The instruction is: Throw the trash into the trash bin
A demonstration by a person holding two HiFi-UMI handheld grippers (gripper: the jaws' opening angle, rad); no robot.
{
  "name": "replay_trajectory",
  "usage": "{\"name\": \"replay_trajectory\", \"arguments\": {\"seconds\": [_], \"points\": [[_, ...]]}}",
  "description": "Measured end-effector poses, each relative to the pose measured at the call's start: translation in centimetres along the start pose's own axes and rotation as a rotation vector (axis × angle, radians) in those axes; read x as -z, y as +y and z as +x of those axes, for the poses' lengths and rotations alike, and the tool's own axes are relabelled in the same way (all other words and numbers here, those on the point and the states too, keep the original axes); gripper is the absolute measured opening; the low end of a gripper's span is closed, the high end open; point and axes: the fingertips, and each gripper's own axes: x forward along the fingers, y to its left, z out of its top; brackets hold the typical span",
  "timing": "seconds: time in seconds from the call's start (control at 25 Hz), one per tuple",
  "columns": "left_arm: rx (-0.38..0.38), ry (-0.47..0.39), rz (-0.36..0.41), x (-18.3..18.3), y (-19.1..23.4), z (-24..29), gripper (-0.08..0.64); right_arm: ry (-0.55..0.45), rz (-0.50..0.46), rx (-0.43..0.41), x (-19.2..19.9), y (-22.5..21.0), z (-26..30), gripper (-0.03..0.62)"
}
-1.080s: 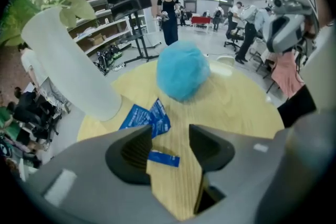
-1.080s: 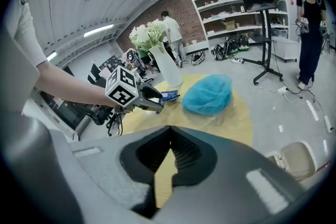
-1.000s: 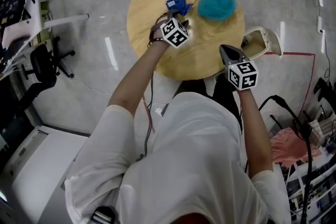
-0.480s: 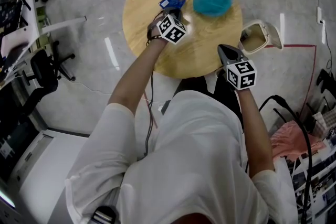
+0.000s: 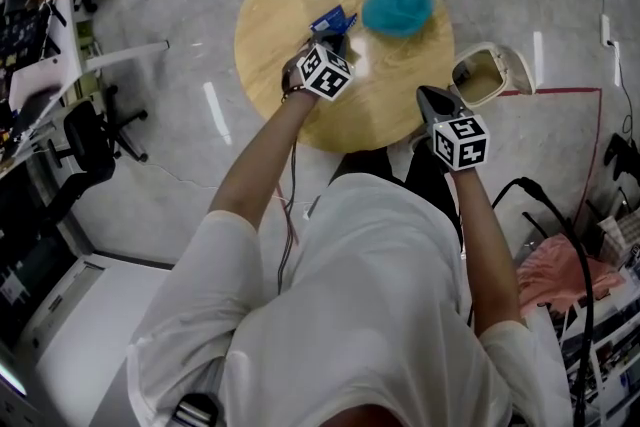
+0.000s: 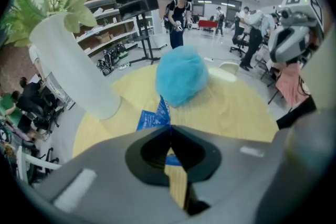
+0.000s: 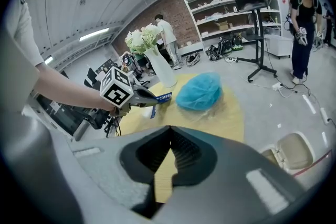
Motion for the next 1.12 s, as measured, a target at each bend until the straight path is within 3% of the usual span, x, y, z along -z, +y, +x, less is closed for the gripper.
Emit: {"name": "replay_trajectory", "arguments": {"seconds": [1.12], "points": [[0.045,-0.009,0.050,-3.4,-10.0,-3.5,0.006,-0.096,0.060,0.056,4.1,-3.3,-7.7,0.000]]}}
